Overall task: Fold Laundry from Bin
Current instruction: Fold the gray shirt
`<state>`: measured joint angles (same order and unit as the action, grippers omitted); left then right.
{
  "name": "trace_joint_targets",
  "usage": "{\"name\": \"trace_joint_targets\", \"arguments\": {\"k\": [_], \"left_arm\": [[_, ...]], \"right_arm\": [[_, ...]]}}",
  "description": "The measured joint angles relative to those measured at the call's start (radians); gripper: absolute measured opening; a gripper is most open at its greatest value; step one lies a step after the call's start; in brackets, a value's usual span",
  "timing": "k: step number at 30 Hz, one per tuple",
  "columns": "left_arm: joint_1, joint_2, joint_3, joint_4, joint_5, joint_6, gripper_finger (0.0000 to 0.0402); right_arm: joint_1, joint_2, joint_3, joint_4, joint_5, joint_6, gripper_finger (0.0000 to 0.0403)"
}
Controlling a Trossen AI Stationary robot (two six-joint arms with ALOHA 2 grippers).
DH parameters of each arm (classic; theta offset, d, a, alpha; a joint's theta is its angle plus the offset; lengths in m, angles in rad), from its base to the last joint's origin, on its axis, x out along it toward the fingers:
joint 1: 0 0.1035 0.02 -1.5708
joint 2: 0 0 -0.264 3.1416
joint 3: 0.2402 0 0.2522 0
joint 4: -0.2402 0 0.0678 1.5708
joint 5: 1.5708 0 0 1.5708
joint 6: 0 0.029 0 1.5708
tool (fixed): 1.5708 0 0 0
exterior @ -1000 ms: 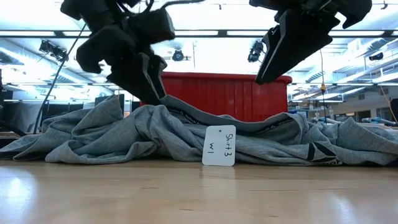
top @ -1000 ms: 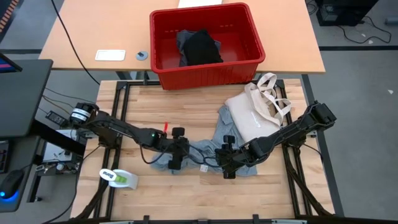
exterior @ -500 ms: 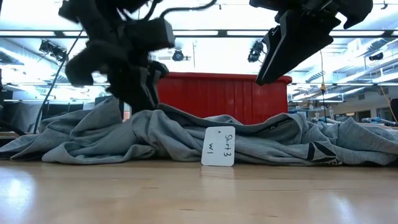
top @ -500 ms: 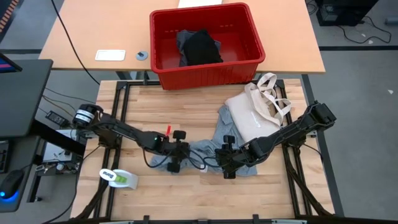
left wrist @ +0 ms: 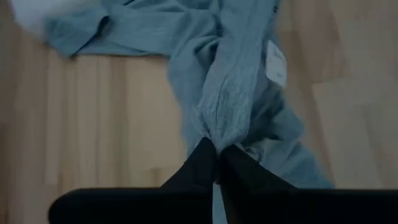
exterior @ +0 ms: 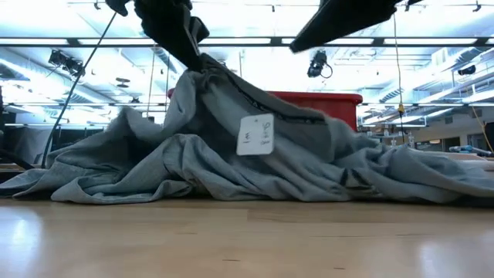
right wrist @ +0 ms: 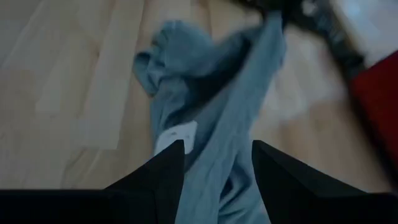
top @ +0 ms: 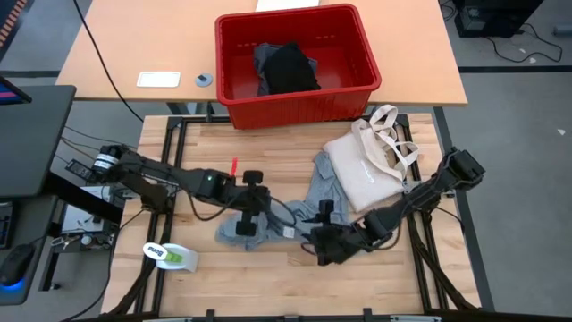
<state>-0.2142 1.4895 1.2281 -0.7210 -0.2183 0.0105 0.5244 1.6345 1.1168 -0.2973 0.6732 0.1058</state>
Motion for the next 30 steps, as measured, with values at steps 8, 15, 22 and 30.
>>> {"name": "trace_joint_targets", "arguments": {"k": [8,15,22,30], "left_arm": [[0.031,-0.028,0.030,-0.045,0.001,-0.007,0.0013],[0.030,-0.074,0.030,-0.085,-0.004,-0.019,0.0012],[0.032,-0.093,0.030,-0.075,-0.005,-0.023,0.0012],[0.024,-0.100,0.029,-0.064,-0.005,0.015,0.0012]], "right_arm": [[-0.024,0.000,-0.041,-0.027,0.018,0.058,0.0199],[-0.035,0.000,-0.125,-0.060,-0.067,0.093,0.0201],[-0.046,0.000,-0.194,-0.032,-0.072,0.102,0.0201],[-0.105,0.000,-0.279,-0.018,-0.094,0.136,0.0140]]}}
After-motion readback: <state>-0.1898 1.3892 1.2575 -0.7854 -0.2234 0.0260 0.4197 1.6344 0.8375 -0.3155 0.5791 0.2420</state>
